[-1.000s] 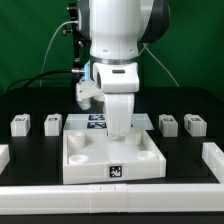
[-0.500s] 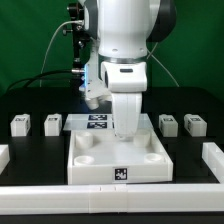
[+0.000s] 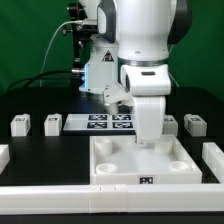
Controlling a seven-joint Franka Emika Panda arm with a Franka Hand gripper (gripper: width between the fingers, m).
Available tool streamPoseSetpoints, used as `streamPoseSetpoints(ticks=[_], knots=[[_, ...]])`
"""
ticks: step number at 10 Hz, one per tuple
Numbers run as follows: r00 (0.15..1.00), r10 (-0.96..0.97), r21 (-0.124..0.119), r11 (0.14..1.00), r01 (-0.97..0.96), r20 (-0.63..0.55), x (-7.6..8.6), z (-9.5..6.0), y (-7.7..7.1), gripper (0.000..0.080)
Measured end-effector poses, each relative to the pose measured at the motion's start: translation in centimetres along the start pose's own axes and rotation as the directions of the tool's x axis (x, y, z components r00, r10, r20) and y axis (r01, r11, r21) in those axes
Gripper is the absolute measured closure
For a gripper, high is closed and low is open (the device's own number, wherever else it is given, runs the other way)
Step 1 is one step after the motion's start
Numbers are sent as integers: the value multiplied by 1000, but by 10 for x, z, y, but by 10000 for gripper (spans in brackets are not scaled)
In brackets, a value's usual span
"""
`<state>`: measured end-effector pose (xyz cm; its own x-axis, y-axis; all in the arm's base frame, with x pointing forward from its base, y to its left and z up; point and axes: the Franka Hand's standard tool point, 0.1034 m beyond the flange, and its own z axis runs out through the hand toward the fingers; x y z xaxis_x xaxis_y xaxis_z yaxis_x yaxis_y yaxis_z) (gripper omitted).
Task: Assemble one leg
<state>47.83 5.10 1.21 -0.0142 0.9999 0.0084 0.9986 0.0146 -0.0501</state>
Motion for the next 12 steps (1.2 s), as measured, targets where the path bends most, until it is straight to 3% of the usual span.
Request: streamPoseSetpoints(ticks=[2,3,7,8,10,11,12], knots=[[1000,24,-8,1000,-24,-5,19,-2,16,732],[1000,28,1,1000,-28,-3,25,-1,19,732],[999,32,7,999,-32,-3,31,-1,19,732],[999,35,9,999,-35,-2,29,0,18,660],[999,36,8,999,-36,-2,29,-1,18,660],[999,36,6,999,-36,-1,29,-3,19,308],[999,36,3,999,-36,-1,29,-5,19,308]])
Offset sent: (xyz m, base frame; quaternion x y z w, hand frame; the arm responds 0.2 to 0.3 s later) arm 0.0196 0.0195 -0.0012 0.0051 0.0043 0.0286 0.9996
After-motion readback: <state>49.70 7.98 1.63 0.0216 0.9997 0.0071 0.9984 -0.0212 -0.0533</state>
